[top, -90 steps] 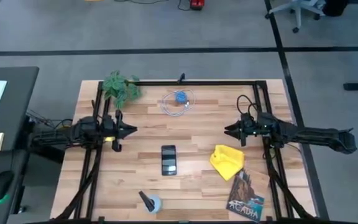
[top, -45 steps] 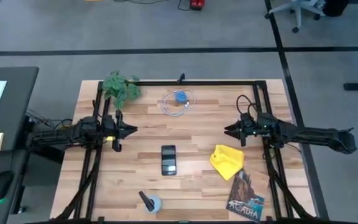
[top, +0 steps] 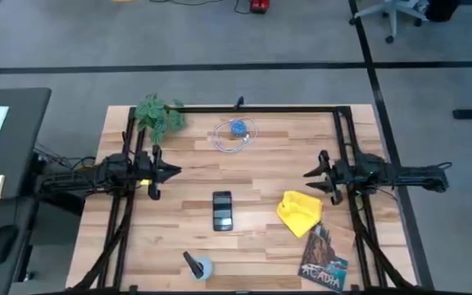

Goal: Apply microfiber cloth
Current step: Return to Home Position

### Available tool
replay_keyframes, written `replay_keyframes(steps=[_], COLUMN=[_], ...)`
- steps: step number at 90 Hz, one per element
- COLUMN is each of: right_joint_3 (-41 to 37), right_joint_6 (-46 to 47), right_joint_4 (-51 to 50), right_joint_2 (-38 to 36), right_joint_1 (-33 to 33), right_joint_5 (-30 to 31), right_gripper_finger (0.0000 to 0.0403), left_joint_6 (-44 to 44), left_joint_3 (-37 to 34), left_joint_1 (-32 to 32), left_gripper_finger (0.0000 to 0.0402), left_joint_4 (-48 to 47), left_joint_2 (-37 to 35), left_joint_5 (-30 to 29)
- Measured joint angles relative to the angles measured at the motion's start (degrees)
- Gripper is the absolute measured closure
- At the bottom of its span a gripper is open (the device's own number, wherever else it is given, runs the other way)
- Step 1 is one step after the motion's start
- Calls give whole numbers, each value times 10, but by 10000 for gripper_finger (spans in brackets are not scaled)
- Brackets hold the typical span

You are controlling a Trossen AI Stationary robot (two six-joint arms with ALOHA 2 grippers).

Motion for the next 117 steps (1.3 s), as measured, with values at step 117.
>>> replay_keyframes(steps=[117], right_joint_3=[0], right_joint_6=[-16], right_joint_4=[8], right_joint_2=[10], right_joint_1=[8], right_joint_5=[8], right_gripper_finger=[275], left_joint_6=[0], left_joint_3=[0], left_joint_1=[0], left_gripper_finger=[387], left_joint_4=[0], left_joint_2=[0], left_joint_5=[0])
